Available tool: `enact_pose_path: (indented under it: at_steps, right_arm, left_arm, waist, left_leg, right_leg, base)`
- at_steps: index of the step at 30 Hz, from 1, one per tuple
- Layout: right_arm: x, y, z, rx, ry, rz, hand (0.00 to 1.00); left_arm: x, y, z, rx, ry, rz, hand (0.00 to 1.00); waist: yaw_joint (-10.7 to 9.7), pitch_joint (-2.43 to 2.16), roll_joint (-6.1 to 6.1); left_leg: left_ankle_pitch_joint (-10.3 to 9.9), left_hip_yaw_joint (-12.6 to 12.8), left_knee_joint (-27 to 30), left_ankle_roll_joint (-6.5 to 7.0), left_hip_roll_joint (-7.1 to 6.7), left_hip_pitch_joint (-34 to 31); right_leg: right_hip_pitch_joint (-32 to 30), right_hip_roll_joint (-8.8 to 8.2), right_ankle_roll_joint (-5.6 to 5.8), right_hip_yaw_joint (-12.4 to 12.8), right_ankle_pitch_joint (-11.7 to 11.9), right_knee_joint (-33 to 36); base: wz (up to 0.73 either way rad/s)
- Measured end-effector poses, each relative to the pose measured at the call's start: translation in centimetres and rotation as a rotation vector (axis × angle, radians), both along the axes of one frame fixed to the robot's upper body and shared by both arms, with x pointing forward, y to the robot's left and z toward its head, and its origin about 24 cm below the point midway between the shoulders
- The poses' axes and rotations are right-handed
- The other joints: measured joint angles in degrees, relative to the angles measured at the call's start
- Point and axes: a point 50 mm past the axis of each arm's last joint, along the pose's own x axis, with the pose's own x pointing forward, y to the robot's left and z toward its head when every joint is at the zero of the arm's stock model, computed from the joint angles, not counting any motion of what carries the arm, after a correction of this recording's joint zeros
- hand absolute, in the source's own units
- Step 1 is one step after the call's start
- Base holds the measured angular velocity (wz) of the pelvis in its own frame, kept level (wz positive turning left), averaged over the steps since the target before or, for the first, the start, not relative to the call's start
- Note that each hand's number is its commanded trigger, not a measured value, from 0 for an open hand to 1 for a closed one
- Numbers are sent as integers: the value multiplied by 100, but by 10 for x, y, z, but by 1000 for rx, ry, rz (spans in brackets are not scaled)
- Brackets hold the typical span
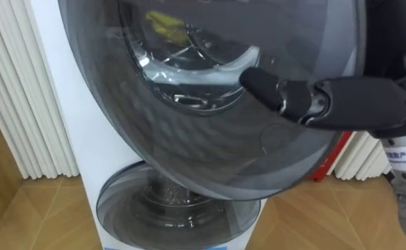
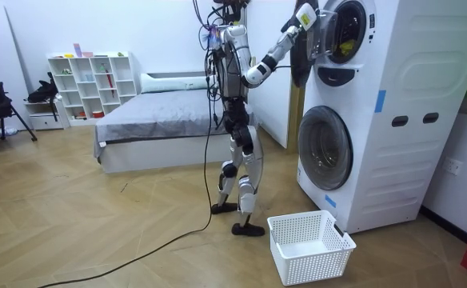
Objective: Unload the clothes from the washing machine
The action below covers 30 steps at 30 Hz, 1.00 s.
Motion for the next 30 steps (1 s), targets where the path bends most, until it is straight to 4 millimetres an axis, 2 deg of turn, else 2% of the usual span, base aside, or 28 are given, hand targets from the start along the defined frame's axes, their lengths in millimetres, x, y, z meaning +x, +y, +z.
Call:
enact_pose_path:
  at_steps: [6, 10, 13, 17, 20, 25, 30]
  right_arm:
    - [-2, 11, -2, 41, -23, 97, 0]
    - [-4, 21, -5, 80, -19, 216, 0]
    - [-4, 35, -9, 124, -1, 322, 0]
    - [1, 47, -19, 285, 59, 438, 0]
    - [4, 52, -24, 368, 73, 477, 0]
    - [4, 65, -29, 398, 85, 531, 0]
    - [6, 81, -34, 417, 108, 602, 0]
  left_arm:
    - [6, -1, 0, -2, -4, -34, 0]
    - [5, -3, 0, -8, 5, -70, 0]
    - [5, -2, 0, -8, 9, -79, 0]
    - [4, -3, 0, -8, 14, -79, 0]
    - [3, -4, -1, -8, 32, -92, 0]
    - [6, -5, -1, -2, 33, -90, 0]
    - [12, -8, -1, -5, 21, -92, 0]
  waist:
    - [14, 9, 34]
    - [121, 14, 29]
    - [196, 18, 26]
    - [403, 29, 16]
    - [483, 23, 38]
    - [650, 18, 78]
    - [909, 17, 97]
  left_leg:
    - [5, -3, 25, -7, 13, 4]
    - [19, -7, 26, -26, 16, 28]
    - [32, -43, 29, -48, 16, 28]
    - [42, -82, 34, -64, 15, -26]
    - [69, -187, 72, -69, 12, -107]
    - [73, -307, 98, -72, 12, -118]
    - [97, -460, 117, -95, 3, -139]
  right_leg:
    - [3, -9, -24, 28, 27, 2]
    - [13, -6, -21, 6, 29, -6]
    - [8, -4, -4, -8, 19, 3]
    - [-42, -17, -19, -16, 27, 19]
    - [-83, -12, -50, -38, 39, 5]
    - [-90, -15, -130, -145, 39, 47]
    - [-96, -11, -177, -180, 11, 103]
  base:
    - [-3]
    - [-5]
    - [-1]
    - [2]
    - [9]
    - [0]
    - [9]
